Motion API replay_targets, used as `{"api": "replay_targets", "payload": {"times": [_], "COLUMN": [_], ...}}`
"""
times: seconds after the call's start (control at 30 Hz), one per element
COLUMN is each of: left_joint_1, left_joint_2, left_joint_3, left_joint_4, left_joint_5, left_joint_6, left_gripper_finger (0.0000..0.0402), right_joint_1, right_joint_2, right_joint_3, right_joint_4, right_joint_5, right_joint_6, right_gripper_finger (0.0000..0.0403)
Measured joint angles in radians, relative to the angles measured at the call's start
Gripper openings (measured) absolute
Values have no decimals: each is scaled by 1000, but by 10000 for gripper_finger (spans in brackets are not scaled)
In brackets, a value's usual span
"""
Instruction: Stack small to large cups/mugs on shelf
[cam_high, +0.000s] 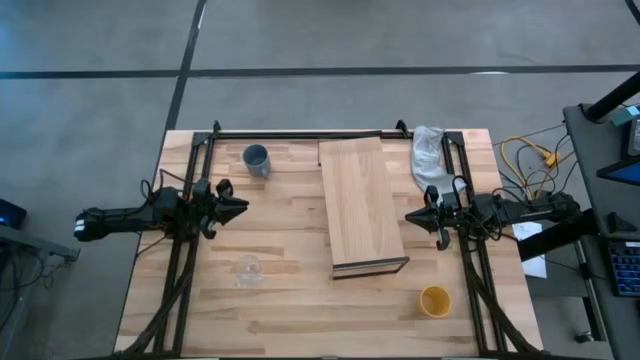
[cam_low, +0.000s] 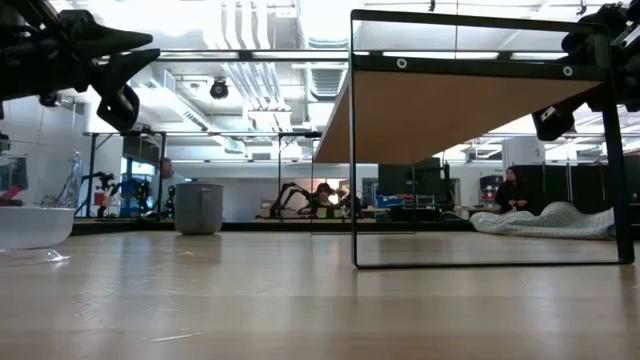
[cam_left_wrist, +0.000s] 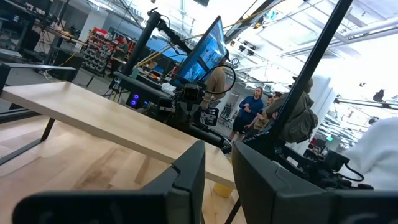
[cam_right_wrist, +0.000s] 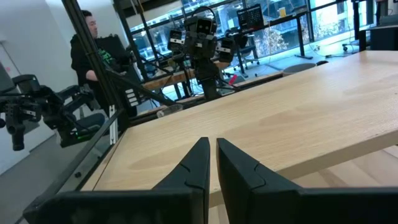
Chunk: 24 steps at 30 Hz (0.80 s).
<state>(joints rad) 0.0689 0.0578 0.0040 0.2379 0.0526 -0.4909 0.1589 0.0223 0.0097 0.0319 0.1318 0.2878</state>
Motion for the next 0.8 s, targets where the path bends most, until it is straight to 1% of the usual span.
{"api": "replay_targets", "payload": {"times": [0.23,0.33,0.5,0.67,0.8], "left_joint_1": [0,0,0,1,1], "left_joint_2": [0,0,0,0,0], "left_joint_3": [0,0,0,0,0], "left_joint_4": [0,0,0,6,35], "left_joint_5": [0,0,0,-1,-2], "left_joint_6": [0,0,9,72,81], "left_gripper_finger": [66,66,66,66,66], "right_joint_1": [0,0,0,0,0], "right_joint_2": [0,0,0,0,0], "right_joint_3": [0,0,0,0,0], "right_joint_4": [2,35,119,273,324], "right_joint_5": [0,0,0,0,9], "right_joint_6": [0,16,148,420,443], "right_gripper_finger": [22,22,22,22,22]}}
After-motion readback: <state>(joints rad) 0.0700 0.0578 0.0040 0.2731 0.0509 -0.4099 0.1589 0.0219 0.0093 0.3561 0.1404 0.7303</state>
